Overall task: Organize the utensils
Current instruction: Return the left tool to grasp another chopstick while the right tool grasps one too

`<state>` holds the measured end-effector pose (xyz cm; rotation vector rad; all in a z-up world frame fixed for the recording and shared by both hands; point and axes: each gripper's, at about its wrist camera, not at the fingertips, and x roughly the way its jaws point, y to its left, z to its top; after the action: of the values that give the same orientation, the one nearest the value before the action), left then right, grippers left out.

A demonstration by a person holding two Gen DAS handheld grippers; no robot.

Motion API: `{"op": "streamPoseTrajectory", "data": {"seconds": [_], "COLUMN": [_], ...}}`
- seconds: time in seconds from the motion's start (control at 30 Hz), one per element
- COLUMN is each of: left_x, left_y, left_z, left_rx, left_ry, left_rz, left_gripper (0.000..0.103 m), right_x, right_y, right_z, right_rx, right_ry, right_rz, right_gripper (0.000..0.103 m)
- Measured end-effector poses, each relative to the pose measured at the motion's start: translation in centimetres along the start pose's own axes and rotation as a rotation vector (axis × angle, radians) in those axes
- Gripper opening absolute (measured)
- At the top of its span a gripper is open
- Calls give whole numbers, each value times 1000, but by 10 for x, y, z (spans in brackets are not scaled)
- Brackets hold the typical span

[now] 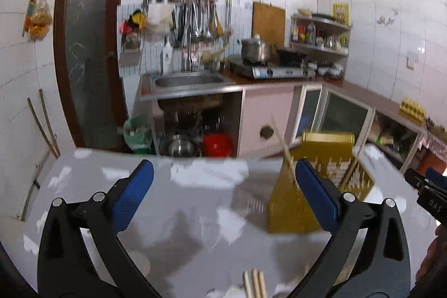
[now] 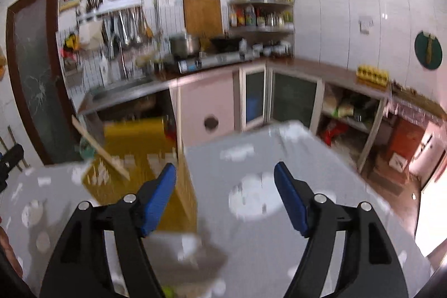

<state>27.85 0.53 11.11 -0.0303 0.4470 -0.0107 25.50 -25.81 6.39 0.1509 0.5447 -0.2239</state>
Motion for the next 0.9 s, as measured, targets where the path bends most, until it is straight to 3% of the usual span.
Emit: {"op": "streamPoseTrajectory", "data": {"seconds": [0.27,0.53,0.63,0.9], "left_x": [20,43,47,57], "left_y": [4,7,7,3], "left_z": [-76,-128,-137,-145], "left_rx": [25,-13,-18,-34], "left_ry": [181,329,353,407], "left_rz": [8,3,3,-15], "left_gripper": [98,98,98,90], "right_x": [25,46,49,50], "right_y": [3,13,18,29], "right_z": [-82,-116,-120,-120], "right_rx": [-10,18,33,51], "right_ry": [184,323,356,392], "right_rz": [-26,-39,-23,-12], "right_gripper": [72,70,57,35]}}
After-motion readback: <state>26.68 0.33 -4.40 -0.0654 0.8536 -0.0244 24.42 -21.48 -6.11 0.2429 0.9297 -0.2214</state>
